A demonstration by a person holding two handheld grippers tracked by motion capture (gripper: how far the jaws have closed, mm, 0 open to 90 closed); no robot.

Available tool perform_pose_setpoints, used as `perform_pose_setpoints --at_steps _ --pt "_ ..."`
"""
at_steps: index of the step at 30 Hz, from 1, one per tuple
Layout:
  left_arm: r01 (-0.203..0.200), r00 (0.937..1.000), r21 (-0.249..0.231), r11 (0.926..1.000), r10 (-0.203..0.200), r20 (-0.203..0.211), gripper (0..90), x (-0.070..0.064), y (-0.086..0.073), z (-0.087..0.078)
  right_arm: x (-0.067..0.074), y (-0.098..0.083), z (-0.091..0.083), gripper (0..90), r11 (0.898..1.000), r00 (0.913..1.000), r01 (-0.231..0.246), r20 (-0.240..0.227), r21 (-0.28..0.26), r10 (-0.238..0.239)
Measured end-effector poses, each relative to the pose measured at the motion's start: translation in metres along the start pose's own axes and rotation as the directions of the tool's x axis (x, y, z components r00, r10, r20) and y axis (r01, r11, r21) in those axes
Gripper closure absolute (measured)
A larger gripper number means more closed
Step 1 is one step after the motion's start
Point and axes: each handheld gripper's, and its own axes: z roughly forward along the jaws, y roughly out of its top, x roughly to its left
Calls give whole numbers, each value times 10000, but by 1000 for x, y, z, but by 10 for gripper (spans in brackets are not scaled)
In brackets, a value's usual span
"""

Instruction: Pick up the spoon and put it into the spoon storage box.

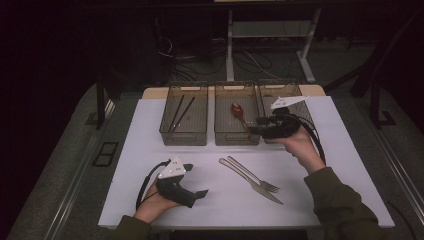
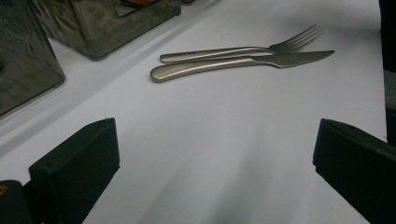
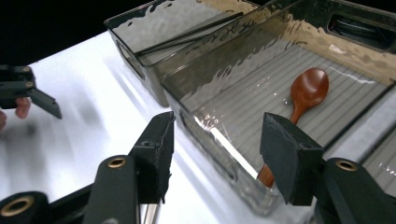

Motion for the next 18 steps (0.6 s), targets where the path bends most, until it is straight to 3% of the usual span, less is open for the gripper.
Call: perform_pose_setpoints --at_steps 7,18 --pt "-2 10000 29 10000 2 -31 0 0 0 0 5 -22 -15 431 9996 9996 -271 -2 103 272" --pt "-93 9999 -36 10000 93 -109 0 -1 1 -3 11 -45 -27 427 9992 9998 -177 -44 348 178"
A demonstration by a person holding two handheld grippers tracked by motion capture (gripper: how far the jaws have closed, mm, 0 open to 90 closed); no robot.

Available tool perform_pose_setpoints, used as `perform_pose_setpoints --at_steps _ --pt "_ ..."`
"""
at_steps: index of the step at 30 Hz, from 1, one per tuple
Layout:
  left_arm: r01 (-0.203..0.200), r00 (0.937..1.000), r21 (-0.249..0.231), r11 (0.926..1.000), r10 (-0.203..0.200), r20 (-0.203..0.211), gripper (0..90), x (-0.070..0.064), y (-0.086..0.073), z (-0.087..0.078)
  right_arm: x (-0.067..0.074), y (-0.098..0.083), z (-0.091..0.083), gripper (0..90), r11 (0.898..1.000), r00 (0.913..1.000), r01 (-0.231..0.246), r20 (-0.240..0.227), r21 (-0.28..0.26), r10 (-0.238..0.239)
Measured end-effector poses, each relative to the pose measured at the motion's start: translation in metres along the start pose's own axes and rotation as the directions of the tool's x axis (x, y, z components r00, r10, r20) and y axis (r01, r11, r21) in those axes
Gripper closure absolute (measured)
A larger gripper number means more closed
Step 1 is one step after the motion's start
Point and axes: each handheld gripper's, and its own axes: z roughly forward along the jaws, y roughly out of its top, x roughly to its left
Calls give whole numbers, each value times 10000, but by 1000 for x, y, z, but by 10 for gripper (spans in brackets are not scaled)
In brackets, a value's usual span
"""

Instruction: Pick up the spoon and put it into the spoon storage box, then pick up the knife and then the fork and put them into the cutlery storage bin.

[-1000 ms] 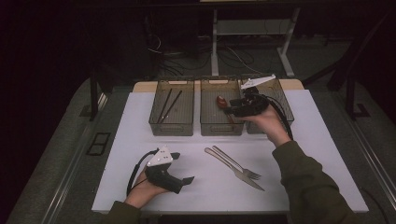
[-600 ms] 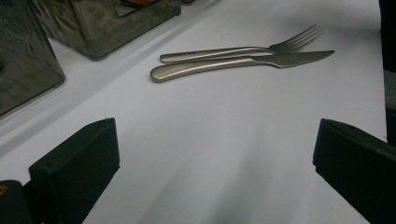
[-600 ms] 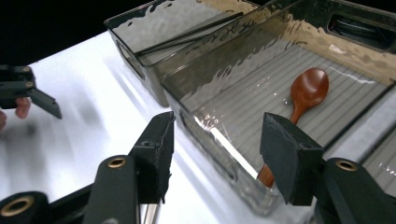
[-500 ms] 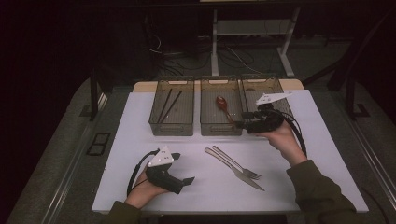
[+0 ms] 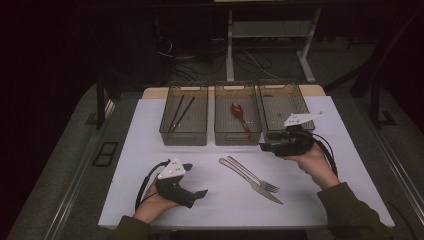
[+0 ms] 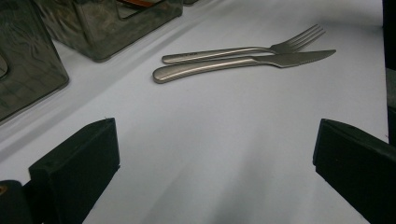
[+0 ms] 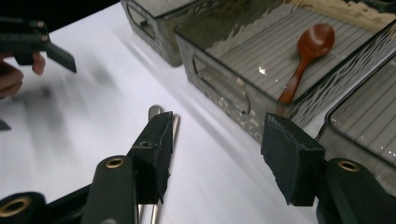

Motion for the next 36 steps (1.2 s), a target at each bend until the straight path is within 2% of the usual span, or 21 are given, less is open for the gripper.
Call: perform_pose_setpoints --at_steps 9,21,27,30,36 --pt "-27 10000 -5 10000 27 -6 0 0 0 0 10 -15 -3 429 9993 9998 114 -159 353 -109" --pt "-9 10000 5 10000 9 -20 0 -1 0 0 20 -26 2 445 9921 9993 293 -244 1221 -266" --pt "-20 10000 7 10000 20 -19 0 0 0 0 27 -28 9 522 9807 9992 362 -213 1919 -327" --pt "-31 10000 20 10000 31 -23 0 0 0 -1 28 -29 13 559 9737 9994 253 -304 2266 -189" --pt "-52 10000 38 10000 52 -22 0 -1 0 0 31 -27 21 604 9556 9992 225 -381 2938 -119"
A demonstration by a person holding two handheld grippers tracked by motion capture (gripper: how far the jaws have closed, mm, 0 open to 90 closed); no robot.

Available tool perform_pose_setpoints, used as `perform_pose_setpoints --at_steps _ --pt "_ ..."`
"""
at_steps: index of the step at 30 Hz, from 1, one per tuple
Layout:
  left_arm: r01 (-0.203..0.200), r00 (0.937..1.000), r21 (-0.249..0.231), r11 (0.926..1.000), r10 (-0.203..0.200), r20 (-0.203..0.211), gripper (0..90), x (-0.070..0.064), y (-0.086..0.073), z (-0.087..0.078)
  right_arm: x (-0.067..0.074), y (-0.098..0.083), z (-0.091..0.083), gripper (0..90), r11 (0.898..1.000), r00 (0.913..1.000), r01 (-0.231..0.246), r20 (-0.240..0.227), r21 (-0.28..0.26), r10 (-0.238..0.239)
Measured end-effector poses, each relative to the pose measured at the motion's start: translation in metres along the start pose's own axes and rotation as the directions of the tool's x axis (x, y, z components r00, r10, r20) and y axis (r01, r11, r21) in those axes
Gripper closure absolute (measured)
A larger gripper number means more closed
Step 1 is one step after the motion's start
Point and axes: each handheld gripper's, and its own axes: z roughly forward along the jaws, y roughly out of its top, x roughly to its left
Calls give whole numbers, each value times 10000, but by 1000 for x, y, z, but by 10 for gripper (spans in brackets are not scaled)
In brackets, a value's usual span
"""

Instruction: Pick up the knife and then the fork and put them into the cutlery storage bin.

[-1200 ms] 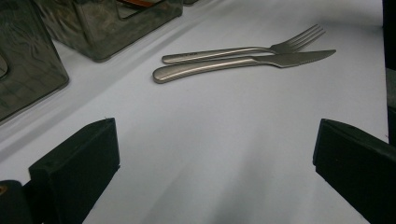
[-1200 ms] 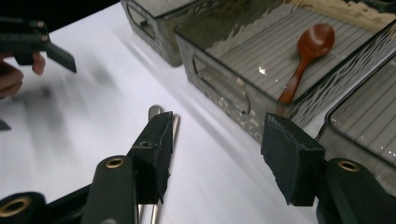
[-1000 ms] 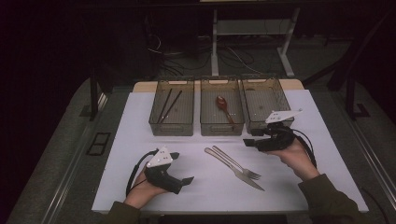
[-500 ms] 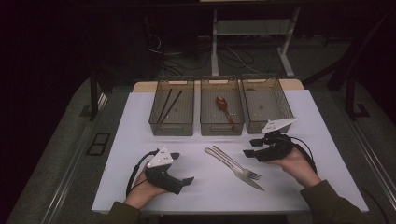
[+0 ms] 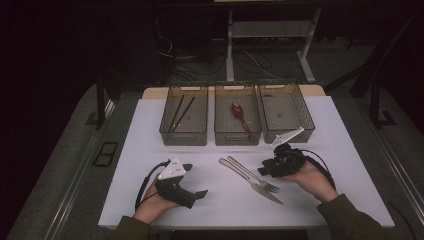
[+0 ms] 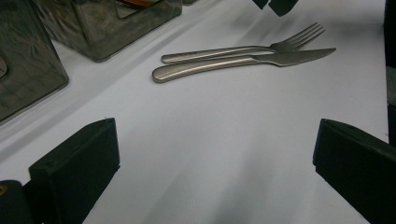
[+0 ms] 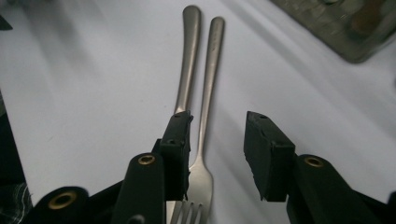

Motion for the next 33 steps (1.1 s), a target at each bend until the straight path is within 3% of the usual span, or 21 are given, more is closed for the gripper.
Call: perform_pose_setpoints --at_steps 7,15,28,33 --pt "23 10000 17 10000 -23 24 0 0 0 0 5 7 12 643 9960 9999 113 -92 888 -105" --pt "47 10000 -11 10000 -47 13 0 0 0 0 7 16 26 702 9842 9998 115 -202 1765 -81" --pt "11 10000 19 10000 -11 22 0 0 -1 1 8 25 41 740 9662 9998 190 40 2569 -207" --pt "43 10000 22 10000 -43 4 0 0 -1 0 9 26 47 752 9558 9976 577 196 2883 -662"
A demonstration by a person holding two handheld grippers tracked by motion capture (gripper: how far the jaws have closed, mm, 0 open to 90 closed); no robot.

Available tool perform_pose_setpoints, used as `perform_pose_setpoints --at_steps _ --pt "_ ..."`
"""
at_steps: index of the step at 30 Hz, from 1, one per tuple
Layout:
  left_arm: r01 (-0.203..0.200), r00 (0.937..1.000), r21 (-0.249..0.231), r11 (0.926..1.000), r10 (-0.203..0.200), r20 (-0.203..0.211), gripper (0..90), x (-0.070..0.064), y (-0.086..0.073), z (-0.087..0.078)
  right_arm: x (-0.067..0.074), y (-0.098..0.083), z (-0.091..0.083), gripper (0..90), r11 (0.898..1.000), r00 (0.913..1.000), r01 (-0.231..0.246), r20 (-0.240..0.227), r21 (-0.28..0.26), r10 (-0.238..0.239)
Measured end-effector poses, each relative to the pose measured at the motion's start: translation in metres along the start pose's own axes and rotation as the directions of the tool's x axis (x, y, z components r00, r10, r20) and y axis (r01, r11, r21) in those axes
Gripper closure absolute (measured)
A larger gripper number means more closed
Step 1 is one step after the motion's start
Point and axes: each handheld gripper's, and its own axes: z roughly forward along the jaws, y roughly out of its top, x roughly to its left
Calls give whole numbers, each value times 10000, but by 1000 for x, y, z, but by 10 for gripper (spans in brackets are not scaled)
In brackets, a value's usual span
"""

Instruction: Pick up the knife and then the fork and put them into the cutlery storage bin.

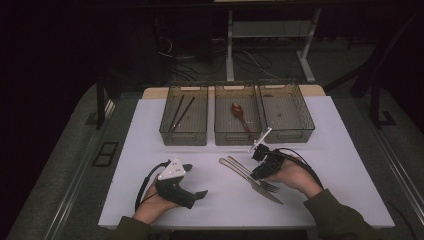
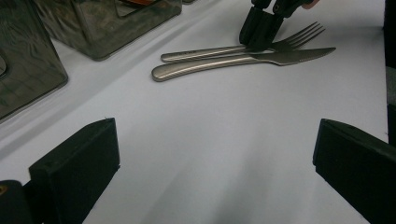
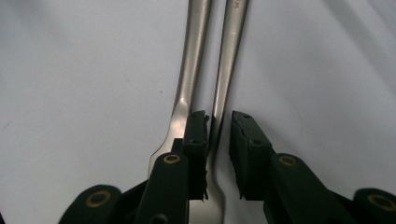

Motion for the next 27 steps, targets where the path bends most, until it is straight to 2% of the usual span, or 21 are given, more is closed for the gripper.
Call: perform_pose_setpoints --at_steps 4,10,14,21,22,27 --pt "-20 10000 -25 10000 20 9 0 0 0 0 3 2 0 766 9998 9998 145 153 111 -147" --pt "-49 10000 17 10000 49 18 0 0 0 1 10 6 2 783 9972 9952 577 764 472 -612" --pt "-32 10000 0 10000 32 16 0 0 0 0 15 9 3 788 9953 9923 637 1013 732 -709" --pt "-35 10000 -6 10000 35 6 0 0 0 0 19 12 4 804 9924 9882 731 1273 994 -855" --pt "-26 10000 -14 10000 26 0 0 0 0 0 20 12 4 810 9932 9897 631 1218 979 -748" --pt "-25 10000 21 10000 25 -21 0 0 0 -1 18 12 4 827 9927 9877 721 1315 969 -845"
